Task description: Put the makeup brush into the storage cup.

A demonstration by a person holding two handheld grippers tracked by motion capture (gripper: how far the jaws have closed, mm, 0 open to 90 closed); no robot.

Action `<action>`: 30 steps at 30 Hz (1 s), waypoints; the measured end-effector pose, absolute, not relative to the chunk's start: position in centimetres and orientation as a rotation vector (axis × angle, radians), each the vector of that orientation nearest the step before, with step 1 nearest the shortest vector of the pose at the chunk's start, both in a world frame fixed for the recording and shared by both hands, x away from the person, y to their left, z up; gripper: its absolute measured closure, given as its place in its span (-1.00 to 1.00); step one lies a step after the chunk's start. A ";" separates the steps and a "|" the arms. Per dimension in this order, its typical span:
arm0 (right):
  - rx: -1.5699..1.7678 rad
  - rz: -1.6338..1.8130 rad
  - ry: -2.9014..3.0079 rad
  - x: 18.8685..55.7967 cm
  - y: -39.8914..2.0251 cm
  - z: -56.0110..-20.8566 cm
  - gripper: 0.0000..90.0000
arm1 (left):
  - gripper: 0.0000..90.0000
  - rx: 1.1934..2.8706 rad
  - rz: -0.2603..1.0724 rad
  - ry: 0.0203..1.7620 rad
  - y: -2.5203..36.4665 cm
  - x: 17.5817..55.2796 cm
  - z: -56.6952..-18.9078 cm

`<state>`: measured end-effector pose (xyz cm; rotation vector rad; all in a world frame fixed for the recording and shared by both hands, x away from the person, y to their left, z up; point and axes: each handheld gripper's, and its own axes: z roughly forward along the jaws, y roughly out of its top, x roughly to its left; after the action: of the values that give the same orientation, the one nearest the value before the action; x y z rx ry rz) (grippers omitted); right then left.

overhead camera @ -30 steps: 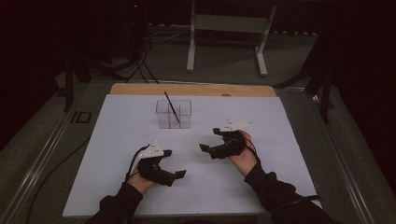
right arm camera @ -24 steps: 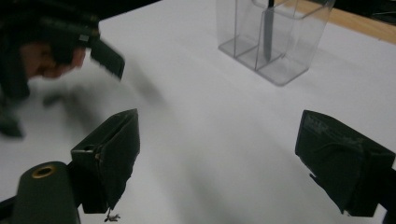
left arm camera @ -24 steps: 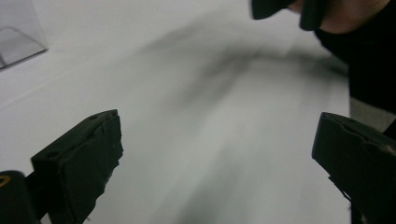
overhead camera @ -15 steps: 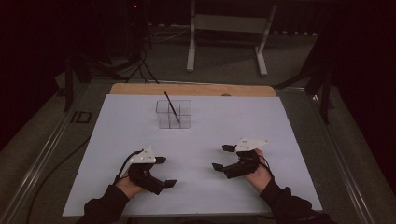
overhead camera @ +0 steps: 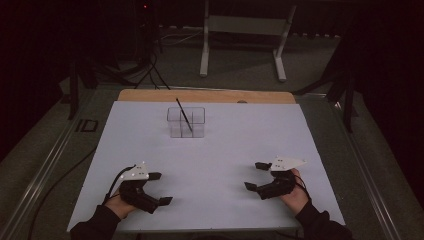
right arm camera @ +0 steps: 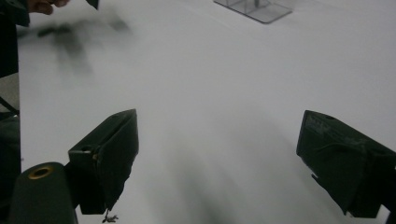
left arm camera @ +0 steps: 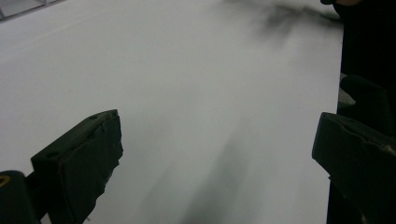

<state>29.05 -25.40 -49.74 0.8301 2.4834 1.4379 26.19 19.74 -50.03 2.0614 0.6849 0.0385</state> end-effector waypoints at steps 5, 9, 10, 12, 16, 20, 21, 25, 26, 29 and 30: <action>0.856 1.441 2.473 28.6 -26.8 -50.4 -0.71 | -0.93 2.063 0.050 0.708 20.9 25.8 -50.3; 0.868 1.447 2.456 28.5 -27.5 -50.5 -0.71 | -0.93 2.046 0.062 0.725 21.7 25.6 -50.5; 0.868 1.452 2.448 28.4 -27.7 -50.5 -0.71 | -0.93 2.043 0.061 0.731 21.9 25.5 -50.5; 0.865 1.455 2.443 28.4 -27.9 -50.5 -0.71 | -0.93 2.036 0.072 0.736 22.2 25.4 -50.5; 0.912 1.493 2.421 28.4 -28.9 -50.7 -0.70 | -0.93 2.018 0.076 0.757 23.0 25.3 -50.6; 0.936 1.507 2.419 28.3 -29.7 -51.0 -0.70 | -0.93 2.011 0.067 0.771 23.3 25.2 -50.9; 0.943 1.506 2.423 28.3 -29.9 -51.2 -0.70 | -0.93 2.010 0.063 0.772 23.4 25.2 -51.0; 0.962 1.499 2.434 28.3 -30.2 -51.7 -0.70 | -0.93 2.003 0.058 0.787 23.6 25.2 -51.3; 0.966 1.498 2.437 28.3 -30.2 -51.9 -0.70 | -0.93 2.002 0.057 0.789 23.6 25.2 -51.3; 0.971 1.498 2.439 28.3 -30.3 -52.0 -0.69 | -0.93 1.990 0.053 0.794 23.5 25.3 -51.4; 0.967 1.503 2.437 28.3 -30.3 -51.9 -0.69 | -0.93 1.989 0.053 0.794 23.5 25.3 -51.4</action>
<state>28.34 -30.26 -51.93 0.9675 2.4374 1.5033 25.31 23.52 -51.41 1.9892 0.7942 0.0532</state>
